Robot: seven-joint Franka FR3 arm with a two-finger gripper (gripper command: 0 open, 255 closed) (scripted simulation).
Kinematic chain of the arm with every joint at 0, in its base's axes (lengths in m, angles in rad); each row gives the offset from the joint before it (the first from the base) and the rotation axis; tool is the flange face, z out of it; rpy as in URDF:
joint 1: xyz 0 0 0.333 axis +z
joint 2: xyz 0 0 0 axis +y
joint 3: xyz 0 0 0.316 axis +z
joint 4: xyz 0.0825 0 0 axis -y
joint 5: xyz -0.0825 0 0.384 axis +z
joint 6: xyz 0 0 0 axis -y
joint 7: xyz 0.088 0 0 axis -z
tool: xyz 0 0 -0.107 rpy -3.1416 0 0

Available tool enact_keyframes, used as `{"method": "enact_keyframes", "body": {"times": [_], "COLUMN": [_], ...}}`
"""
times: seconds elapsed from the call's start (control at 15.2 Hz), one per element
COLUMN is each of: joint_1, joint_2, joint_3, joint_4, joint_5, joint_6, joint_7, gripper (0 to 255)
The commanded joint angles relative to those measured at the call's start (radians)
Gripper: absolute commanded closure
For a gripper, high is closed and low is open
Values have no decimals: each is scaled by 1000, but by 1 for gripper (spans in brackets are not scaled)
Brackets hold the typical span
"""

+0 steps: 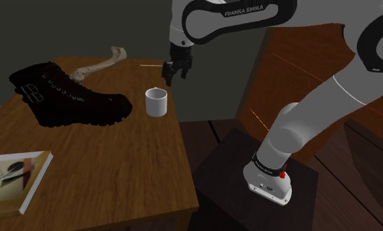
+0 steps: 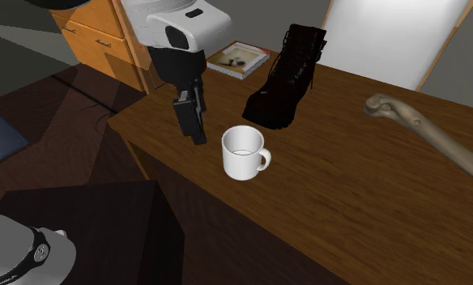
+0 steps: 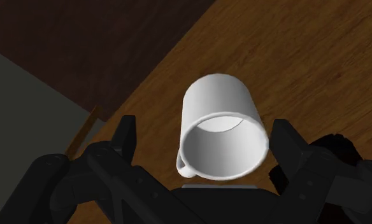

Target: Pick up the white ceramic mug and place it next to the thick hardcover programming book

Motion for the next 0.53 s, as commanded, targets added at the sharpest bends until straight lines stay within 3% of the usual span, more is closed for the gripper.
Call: {"method": "enact_keyframes", "body": {"times": [0.0,0.46], "joint_1": [1,11], "joint_2": [67,327], "joint_3": [23,88], "joint_4": [20,166], "joint_5": [-5,-66], "joint_6": [45,142], "joint_7": [35,163], "gripper": [0,0]}}
